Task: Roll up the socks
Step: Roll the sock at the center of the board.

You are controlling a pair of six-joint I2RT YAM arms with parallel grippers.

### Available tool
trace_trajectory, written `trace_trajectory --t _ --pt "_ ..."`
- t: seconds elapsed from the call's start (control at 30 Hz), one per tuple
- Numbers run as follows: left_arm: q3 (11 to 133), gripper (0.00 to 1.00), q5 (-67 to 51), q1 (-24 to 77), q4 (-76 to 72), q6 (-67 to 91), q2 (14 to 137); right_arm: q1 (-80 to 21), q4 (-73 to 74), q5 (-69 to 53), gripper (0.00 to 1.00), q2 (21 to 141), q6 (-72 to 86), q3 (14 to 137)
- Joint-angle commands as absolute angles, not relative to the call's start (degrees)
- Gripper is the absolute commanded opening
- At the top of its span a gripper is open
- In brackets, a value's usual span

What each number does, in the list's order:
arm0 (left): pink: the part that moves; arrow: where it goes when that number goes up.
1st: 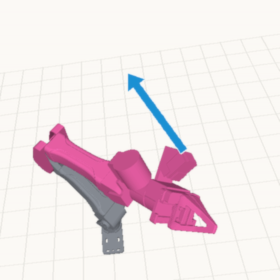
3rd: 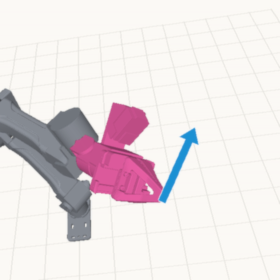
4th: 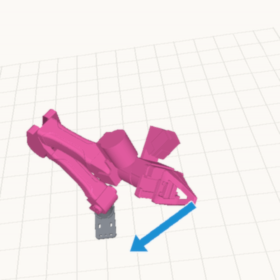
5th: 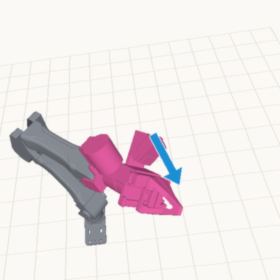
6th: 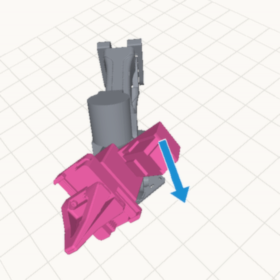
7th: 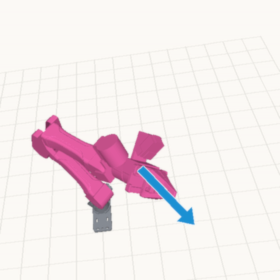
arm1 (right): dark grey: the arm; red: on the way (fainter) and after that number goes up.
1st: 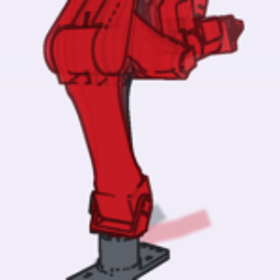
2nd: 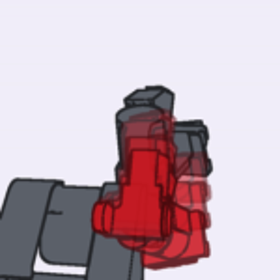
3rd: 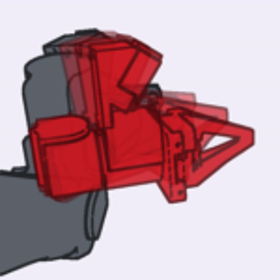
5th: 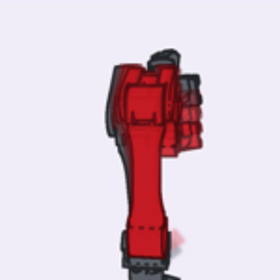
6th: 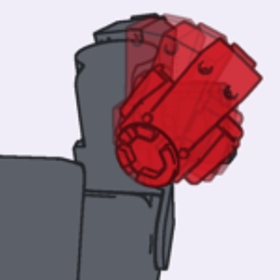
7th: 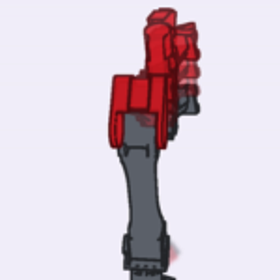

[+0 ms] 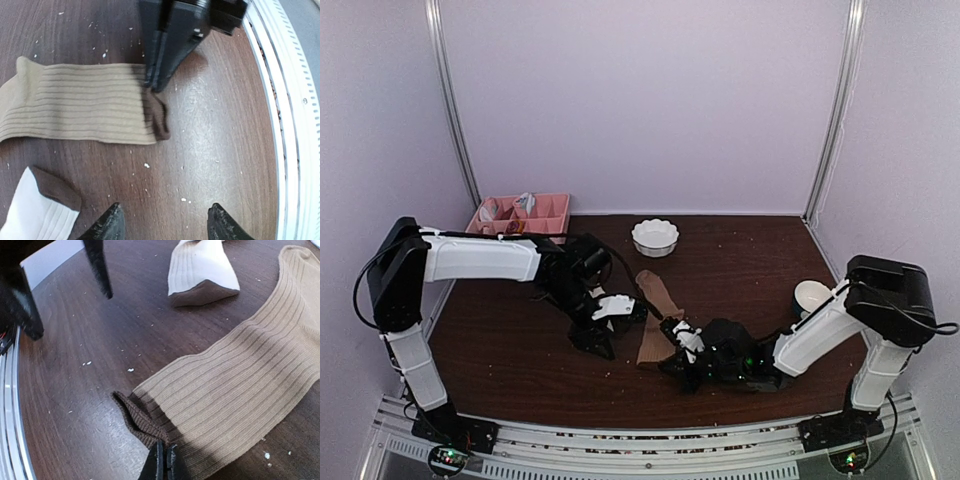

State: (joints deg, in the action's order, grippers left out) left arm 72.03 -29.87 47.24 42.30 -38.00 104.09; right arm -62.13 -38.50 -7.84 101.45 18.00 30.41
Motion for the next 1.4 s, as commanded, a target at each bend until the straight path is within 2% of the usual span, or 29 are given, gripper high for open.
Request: trace_trajectory --t 0.0,0.27,0.47,0.67,0.93,1.37 --pt "70.0 0.57 -30.0 50.3 35.2 -41.5 102.6 -59.4 -34.8 -12.6 0.0 101.7 25.0 32.2" --pt "67.8 0.54 -21.5 55.7 28.5 -47.5 103.6 -55.1 -22.5 -19.2 0.0 105.1 33.6 37.9" --pt "70.5 0.5 -18.5 57.2 27.6 -49.8 106.7 -53.5 -19.5 -24.8 0.0 107.5 39.0 39.4" --pt "71.1 0.39 -16.1 58.0 28.0 -53.0 109.1 -51.9 -18.1 -27.4 0.0 108.8 41.8 39.5" --pt "73.6 0.38 -13.2 58.1 27.4 -53.4 112.2 -51.7 -16.2 -28.5 0.0 109.6 41.9 40.6" --pt "72.2 0.39 -17.5 58.1 29.2 -52.9 108.4 -51.5 -15.0 -28.3 0.0 109.4 42.5 40.1"
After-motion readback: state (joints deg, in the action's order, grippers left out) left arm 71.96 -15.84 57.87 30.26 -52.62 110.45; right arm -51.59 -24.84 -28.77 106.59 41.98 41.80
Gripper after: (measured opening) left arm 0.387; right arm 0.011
